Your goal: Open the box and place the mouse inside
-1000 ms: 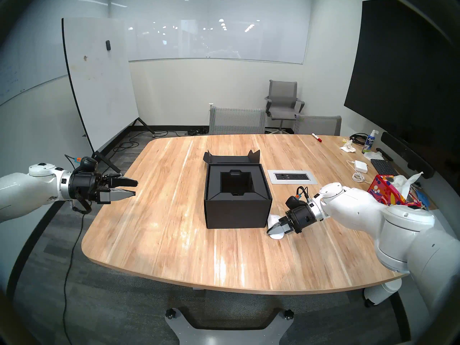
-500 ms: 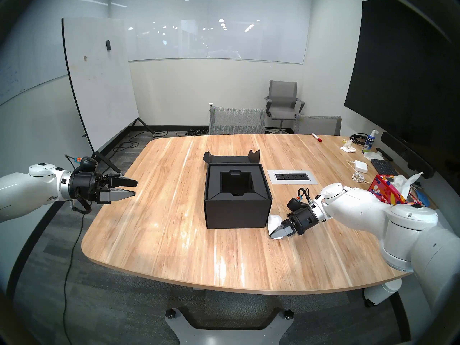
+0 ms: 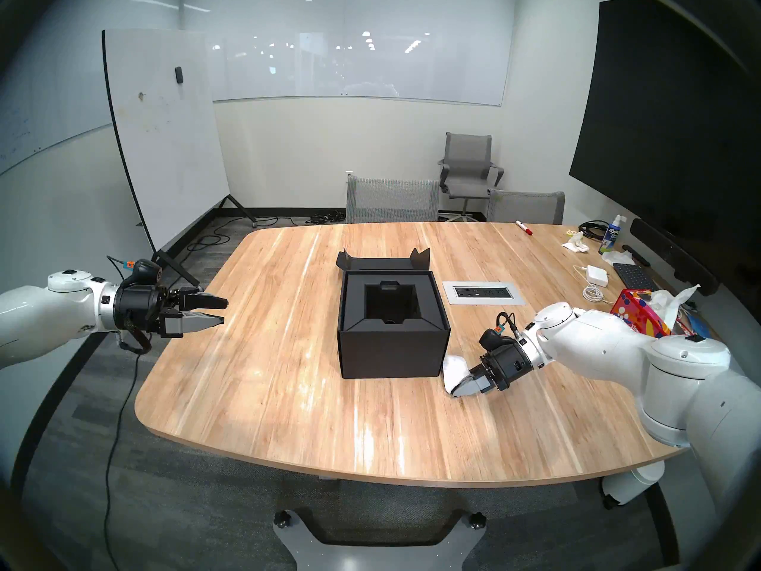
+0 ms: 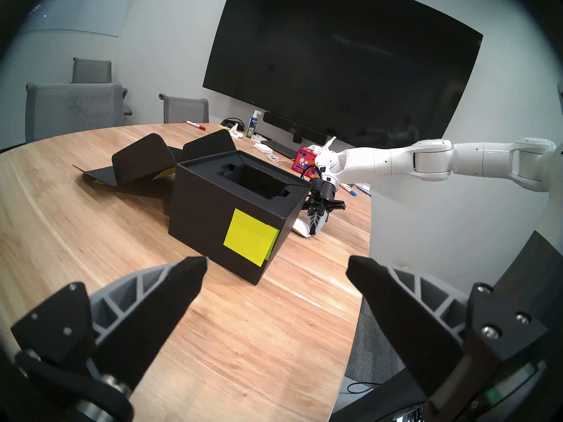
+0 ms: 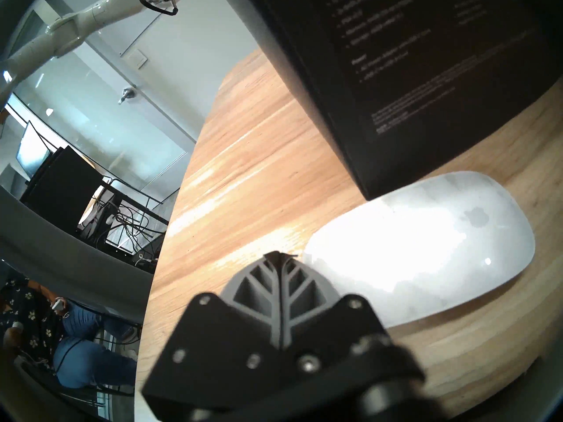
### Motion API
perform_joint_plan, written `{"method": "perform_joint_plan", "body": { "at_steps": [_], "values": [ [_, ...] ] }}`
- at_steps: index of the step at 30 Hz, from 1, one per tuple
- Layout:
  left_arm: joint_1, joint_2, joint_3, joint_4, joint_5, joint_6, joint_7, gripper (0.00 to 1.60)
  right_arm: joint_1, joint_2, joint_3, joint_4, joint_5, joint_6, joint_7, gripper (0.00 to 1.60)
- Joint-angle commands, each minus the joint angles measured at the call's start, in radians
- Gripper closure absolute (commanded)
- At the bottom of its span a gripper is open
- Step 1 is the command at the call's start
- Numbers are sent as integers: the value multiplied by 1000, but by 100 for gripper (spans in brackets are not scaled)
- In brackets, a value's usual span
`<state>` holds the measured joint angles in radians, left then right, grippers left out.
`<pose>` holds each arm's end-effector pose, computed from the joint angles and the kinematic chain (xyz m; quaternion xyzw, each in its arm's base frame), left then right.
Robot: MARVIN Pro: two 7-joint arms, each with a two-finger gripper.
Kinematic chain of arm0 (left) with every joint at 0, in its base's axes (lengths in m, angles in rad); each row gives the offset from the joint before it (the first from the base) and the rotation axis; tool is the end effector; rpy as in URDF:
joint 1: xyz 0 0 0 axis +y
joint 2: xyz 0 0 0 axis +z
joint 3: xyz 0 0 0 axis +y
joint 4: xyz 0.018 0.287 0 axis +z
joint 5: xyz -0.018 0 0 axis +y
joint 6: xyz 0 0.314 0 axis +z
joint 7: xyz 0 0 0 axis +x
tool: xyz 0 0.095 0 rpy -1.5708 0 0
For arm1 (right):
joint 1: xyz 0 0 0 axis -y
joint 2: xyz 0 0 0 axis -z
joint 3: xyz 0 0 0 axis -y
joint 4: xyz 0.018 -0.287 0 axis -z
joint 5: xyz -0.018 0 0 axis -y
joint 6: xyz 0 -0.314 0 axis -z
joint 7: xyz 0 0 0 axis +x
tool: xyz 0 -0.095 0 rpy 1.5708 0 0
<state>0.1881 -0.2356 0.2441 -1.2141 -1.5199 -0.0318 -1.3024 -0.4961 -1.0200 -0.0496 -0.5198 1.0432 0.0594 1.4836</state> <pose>0.3943 0.2456 -0.1678 0.7092 -0.3447 0.4330 0.4367 0.4788 -0.0836 -0.3269 -0.7327 -0.4758 -0.1774 0.4532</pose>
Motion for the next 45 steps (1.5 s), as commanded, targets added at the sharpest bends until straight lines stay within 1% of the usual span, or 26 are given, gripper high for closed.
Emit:
{"method": "perform_joint_plan", "body": {
  "at_steps": [1, 6, 10, 18, 25, 35, 45],
  "values": [
    [-11, -3, -11, -2, -8, 1, 0, 0, 49, 11, 17, -19, 22, -49, 0, 160],
    [-11, -3, -11, -2, -8, 1, 0, 0, 68, 8, 7, -33, 17, -45, 0, 160],
    [-11, -3, -11, -2, -8, 1, 0, 0, 77, -11, -9, -20, 12, -36, 0, 160],
    [-11, -3, -11, -2, -8, 1, 0, 0, 89, -87, -49, 63, -6, -16, 0, 160],
    [-11, -3, -11, -2, -7, 1, 0, 0, 97, -132, -56, 118, -2, -26, 0, 160],
    [-11, -3, -11, -2, -7, 1, 0, 0, 106, -161, -63, 154, 5, -44, 0, 160],
    [-11, -3, -11, -2, -8, 1, 0, 0, 101, -174, -83, 172, 5, -27, 0, 160]
  ]
}}
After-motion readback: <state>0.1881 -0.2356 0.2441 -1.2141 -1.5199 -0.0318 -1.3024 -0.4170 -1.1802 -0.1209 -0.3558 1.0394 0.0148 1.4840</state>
